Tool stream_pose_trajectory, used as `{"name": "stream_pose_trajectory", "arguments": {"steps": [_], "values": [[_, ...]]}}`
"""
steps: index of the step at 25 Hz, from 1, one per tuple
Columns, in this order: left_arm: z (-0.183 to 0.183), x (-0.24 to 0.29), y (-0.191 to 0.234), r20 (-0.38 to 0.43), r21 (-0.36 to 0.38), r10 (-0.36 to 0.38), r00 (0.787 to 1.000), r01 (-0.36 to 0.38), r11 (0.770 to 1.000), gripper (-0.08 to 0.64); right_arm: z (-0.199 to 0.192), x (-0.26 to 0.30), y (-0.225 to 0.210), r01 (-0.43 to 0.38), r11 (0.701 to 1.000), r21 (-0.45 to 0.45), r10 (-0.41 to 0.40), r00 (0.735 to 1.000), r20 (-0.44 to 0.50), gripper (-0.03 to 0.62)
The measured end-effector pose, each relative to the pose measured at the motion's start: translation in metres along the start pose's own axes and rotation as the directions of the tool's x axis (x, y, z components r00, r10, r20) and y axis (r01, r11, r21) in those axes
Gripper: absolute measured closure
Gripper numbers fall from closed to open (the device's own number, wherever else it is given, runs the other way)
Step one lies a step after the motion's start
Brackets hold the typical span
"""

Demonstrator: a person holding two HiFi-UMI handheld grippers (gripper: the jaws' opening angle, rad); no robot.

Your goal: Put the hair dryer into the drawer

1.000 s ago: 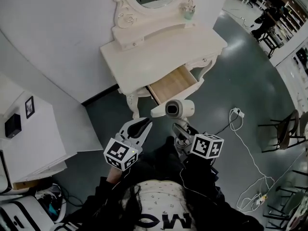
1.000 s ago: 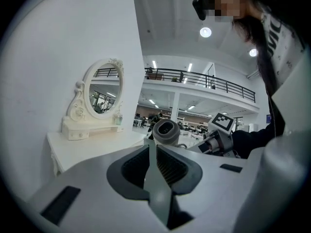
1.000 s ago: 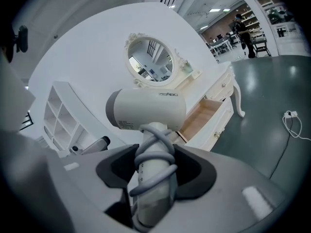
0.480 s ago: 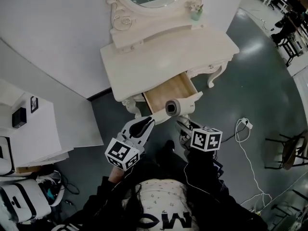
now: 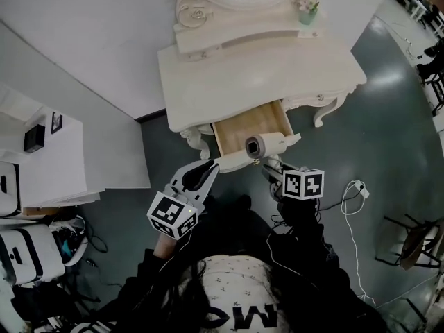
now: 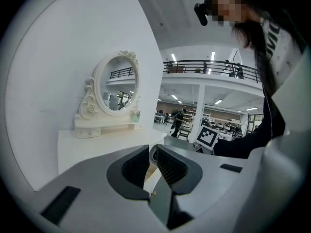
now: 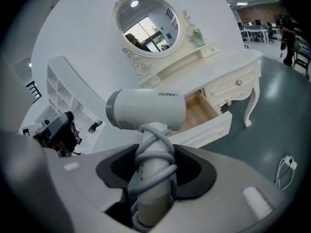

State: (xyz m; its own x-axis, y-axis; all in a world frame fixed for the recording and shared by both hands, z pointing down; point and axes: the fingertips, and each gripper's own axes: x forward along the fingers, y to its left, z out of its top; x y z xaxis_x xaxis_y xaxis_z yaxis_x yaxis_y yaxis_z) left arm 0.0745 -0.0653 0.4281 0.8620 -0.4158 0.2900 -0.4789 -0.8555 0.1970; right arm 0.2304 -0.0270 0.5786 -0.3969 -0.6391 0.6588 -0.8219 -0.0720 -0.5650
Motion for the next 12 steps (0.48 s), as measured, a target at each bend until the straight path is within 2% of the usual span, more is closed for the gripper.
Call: {"name": "stream_pose_trajectory", "arguments": {"steps": [5, 9, 12], "values": [[0.001, -0.004, 0.006, -0.002, -0.009, 0.031, 1.000, -0.031, 0.999, 0.512, 0.012, 0.031, -0.014, -0.005, 1.000, -0.011, 0.004, 0.996, -0.092, 0.368], [0.001, -0.001, 0.015, -0.005, -0.023, 0.041, 0.999, -0.042, 0.999, 0.512, 0.022, 0.056, -0.030, 0.035, 0.996, -0.076, -0.048, 0.984, -0.174, 0.368], [0.006, 0.002, 0.023, 0.005, -0.026, 0.034, 0.999, -0.034, 0.999, 0.512, 0.028, 0.075, -0.038, 0.050, 0.990, -0.132, -0.083, 0.965, -0.249, 0.368]]}}
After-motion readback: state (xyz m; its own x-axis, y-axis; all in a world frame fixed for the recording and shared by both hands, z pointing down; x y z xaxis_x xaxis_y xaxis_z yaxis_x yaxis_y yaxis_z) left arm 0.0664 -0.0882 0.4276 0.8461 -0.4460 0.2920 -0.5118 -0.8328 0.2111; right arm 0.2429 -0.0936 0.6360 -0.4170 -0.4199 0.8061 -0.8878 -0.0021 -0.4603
